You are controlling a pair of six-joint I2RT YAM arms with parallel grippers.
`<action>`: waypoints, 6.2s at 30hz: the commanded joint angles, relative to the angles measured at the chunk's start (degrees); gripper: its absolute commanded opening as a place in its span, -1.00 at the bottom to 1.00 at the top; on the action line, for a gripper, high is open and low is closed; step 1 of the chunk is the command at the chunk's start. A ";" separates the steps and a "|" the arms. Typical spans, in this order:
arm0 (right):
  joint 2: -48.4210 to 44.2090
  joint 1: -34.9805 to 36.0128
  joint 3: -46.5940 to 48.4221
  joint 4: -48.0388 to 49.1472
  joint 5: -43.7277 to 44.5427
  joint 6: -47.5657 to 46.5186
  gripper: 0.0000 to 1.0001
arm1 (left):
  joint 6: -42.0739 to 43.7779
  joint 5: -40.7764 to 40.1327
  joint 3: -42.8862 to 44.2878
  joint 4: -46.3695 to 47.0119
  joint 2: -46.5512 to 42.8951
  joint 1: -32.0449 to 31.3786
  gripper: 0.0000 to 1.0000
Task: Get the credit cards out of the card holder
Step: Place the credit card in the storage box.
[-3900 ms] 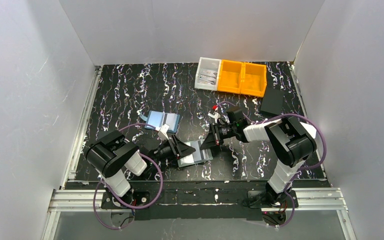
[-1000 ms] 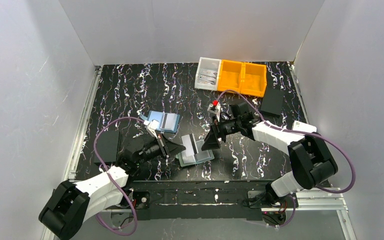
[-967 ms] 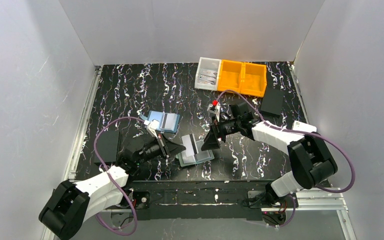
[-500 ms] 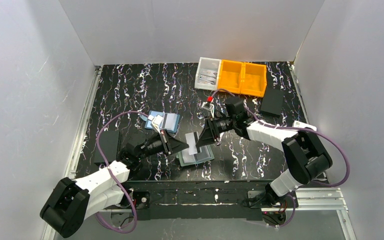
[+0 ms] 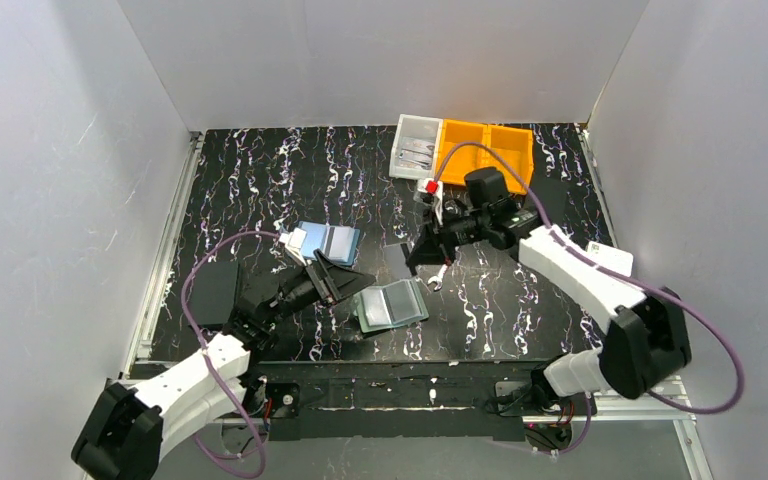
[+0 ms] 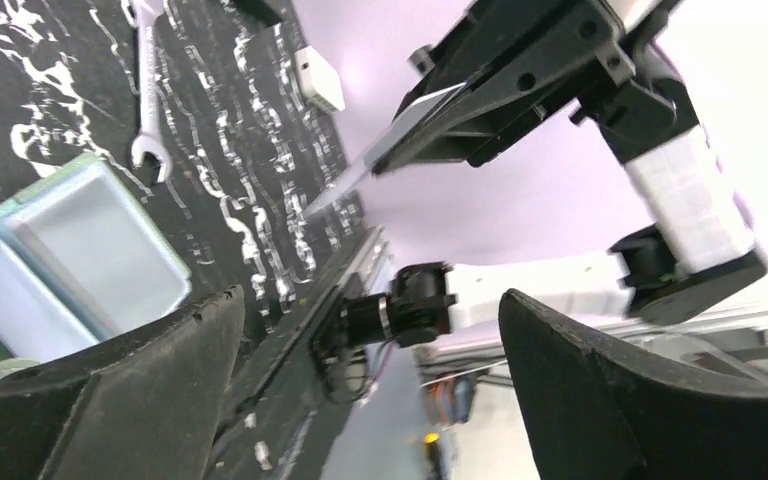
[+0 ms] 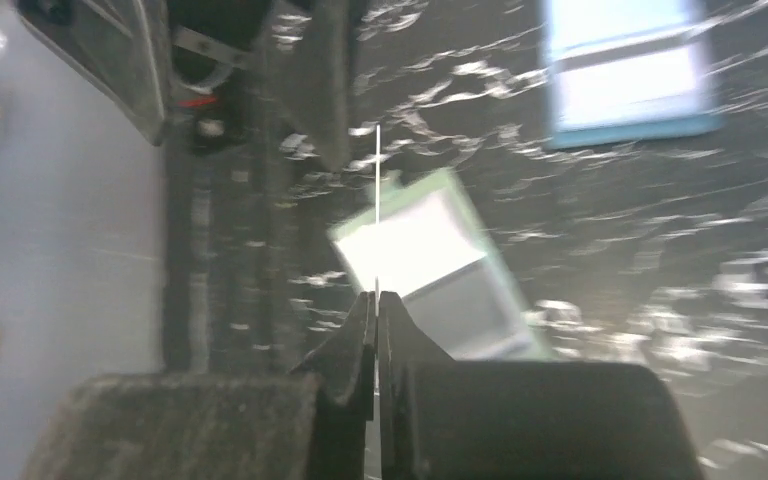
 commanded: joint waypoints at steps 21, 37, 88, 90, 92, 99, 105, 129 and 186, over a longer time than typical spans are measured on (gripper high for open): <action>-41.45 7.97 -13.61 -9.18 38.74 -82.62 -0.97 | -34.68 -9.09 21.23 0.87 23.40 -13.84 0.84; -48.38 9.63 -21.22 -5.19 34.54 -85.65 -0.97 | -30.74 -5.41 24.36 1.99 28.38 -15.06 0.50; -30.31 0.01 -13.03 4.58 11.37 29.92 0.82 | 21.55 -12.76 2.78 36.40 19.86 -16.51 -1.00; -29.42 -0.97 -13.83 8.42 10.03 34.09 0.78 | 21.11 -14.54 2.37 36.62 18.59 -16.56 -1.00; -28.65 -1.31 -13.96 10.91 9.88 36.10 0.76 | 20.55 -16.48 2.10 36.86 17.47 -16.61 -1.00; -25.37 -1.43 -14.16 20.79 8.04 41.70 0.63 | 17.53 -20.38 4.27 37.34 16.57 -16.66 -1.00; -23.44 -1.40 -13.80 26.75 6.67 45.37 0.45 | 15.66 -20.46 7.07 37.66 17.40 -16.76 -1.00; -20.56 -0.99 -12.91 32.44 3.84 47.55 -0.92 | 14.01 -20.87 8.11 38.17 19.42 -17.55 -1.00; 42.34 -13.23 65.80 -30.14 51.17 -55.82 -0.97 | 31.59 -19.54 13.24 -51.81 -19.82 -3.99 0.97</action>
